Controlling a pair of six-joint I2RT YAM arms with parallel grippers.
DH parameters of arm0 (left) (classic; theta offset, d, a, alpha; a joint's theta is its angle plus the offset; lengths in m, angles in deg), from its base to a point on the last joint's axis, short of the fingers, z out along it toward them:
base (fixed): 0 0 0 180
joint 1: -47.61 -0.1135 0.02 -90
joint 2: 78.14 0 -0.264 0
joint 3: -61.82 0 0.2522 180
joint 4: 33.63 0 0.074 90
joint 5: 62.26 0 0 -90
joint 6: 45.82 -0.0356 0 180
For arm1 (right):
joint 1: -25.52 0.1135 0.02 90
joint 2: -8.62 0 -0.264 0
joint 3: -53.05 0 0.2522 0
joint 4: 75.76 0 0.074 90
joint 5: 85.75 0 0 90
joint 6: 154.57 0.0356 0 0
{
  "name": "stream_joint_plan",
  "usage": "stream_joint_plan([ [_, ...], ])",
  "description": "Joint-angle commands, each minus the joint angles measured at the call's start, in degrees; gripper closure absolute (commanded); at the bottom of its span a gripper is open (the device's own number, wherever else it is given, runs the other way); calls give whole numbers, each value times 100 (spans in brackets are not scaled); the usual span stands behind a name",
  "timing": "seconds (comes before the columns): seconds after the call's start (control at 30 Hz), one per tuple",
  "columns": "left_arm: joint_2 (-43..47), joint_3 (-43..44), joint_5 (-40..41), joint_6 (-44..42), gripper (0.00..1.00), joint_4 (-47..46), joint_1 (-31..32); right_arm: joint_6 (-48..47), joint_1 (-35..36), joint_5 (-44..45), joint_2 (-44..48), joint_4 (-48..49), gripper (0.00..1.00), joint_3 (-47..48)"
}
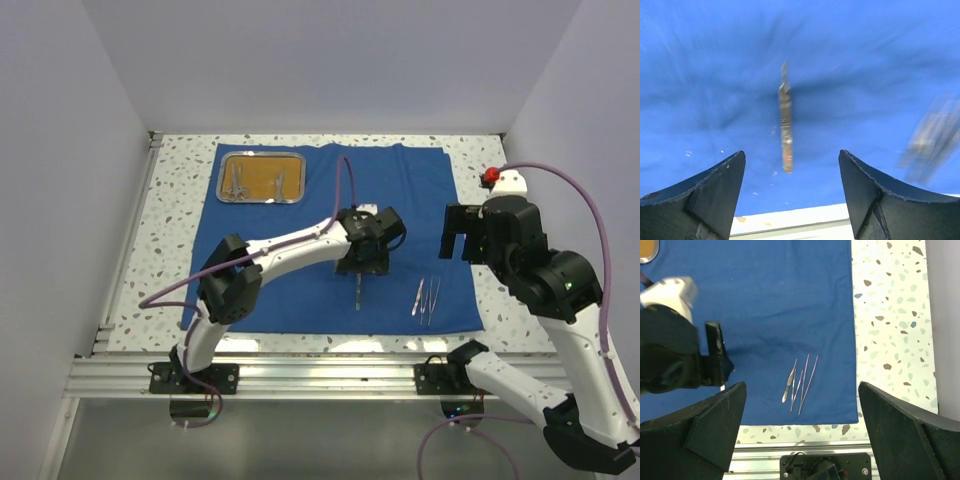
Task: Open and lay out the surgical kit
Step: Place the medical item in the surgical kit, then pick up the medical item from the container.
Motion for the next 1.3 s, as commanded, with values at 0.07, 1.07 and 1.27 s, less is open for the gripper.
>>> stream_joint_plan([
  [0.07,908,688,444,-859,22,341,-908,-60,2,400,-230,-74,1,375],
  [1.07,-1913,2340,250,-3797,42,-1154,-4144,-437,-6,919,-1619,382,1,868],
  [1.27,-1931,2164,21,-3700,82,-1198,-4197,-384,-6,911,-1566,418,1,719],
])
